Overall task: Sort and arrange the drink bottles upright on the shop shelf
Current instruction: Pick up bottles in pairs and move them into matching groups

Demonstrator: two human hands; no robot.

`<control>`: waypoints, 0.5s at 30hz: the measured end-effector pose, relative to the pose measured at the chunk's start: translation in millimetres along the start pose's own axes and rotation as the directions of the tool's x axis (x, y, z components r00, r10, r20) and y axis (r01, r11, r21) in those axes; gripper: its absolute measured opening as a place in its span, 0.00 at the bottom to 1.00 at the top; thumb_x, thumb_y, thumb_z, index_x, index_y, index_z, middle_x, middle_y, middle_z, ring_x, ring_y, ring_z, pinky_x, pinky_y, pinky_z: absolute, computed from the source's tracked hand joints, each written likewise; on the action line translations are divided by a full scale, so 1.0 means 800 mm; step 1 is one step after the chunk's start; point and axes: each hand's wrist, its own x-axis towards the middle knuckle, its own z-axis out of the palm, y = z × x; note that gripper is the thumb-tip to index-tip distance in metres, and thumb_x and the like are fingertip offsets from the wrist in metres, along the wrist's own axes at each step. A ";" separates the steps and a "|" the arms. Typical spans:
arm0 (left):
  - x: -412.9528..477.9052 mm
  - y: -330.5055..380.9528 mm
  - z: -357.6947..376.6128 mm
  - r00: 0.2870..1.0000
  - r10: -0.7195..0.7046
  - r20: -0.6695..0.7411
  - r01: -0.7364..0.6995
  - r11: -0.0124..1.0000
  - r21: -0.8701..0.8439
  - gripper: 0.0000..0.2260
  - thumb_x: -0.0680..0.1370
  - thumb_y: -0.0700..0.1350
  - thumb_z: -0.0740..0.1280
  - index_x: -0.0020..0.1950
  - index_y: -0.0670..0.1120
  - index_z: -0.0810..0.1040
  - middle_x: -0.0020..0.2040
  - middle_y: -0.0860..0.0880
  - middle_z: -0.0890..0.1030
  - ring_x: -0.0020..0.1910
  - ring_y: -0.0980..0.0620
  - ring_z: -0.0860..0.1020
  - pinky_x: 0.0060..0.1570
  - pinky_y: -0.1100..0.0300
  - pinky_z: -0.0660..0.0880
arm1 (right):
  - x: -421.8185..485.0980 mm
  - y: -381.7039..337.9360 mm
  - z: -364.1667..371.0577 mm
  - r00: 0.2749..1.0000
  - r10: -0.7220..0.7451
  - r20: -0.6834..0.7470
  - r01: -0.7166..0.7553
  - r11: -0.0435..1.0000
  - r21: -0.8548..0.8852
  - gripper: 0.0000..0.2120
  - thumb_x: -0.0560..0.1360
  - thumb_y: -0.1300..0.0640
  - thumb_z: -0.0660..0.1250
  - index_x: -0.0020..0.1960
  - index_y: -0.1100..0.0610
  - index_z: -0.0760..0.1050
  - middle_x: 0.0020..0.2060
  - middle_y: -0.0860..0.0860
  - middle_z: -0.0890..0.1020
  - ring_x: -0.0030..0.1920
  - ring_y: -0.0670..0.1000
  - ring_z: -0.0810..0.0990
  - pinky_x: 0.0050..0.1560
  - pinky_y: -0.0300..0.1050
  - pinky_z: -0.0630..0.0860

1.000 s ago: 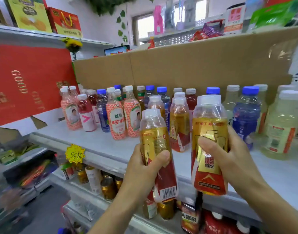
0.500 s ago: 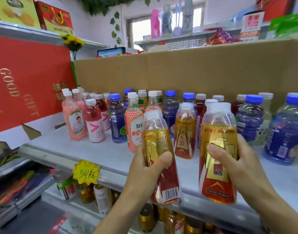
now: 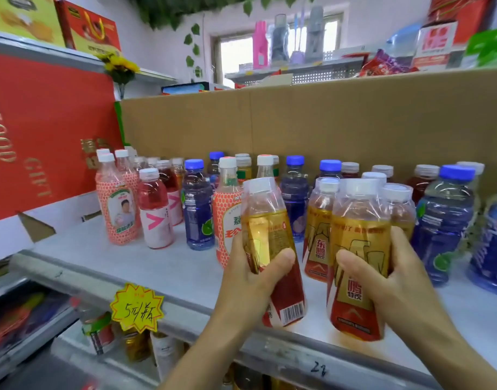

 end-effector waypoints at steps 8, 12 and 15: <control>0.019 -0.024 0.008 0.981 0.087 0.171 -0.095 0.995 0.041 0.35 0.63 0.68 0.73 0.63 0.80 0.57 0.59 0.72 0.75 0.58 0.70 0.76 0.55 0.69 0.76 | -0.029 0.005 0.007 0.986 0.022 -0.168 -0.037 0.996 -0.085 0.33 0.58 0.38 0.74 0.59 0.37 0.66 0.50 0.31 0.78 0.50 0.34 0.79 0.47 0.37 0.74; 0.016 -0.039 0.015 0.957 0.101 0.271 -0.121 0.991 0.057 0.32 0.67 0.62 0.76 0.62 0.75 0.61 0.57 0.70 0.78 0.56 0.67 0.78 0.56 0.64 0.77 | -0.046 0.016 0.004 0.958 0.065 -0.279 -0.091 0.993 -0.079 0.37 0.56 0.40 0.76 0.62 0.42 0.66 0.49 0.42 0.82 0.48 0.39 0.82 0.50 0.43 0.77; 0.016 -0.039 0.020 0.948 0.084 0.306 -0.106 0.993 0.055 0.32 0.69 0.61 0.76 0.61 0.78 0.56 0.56 0.74 0.74 0.55 0.73 0.75 0.45 0.77 0.73 | -0.048 0.020 0.004 0.941 0.066 -0.331 -0.107 0.988 -0.109 0.36 0.57 0.42 0.76 0.61 0.44 0.65 0.50 0.44 0.81 0.48 0.42 0.81 0.49 0.44 0.77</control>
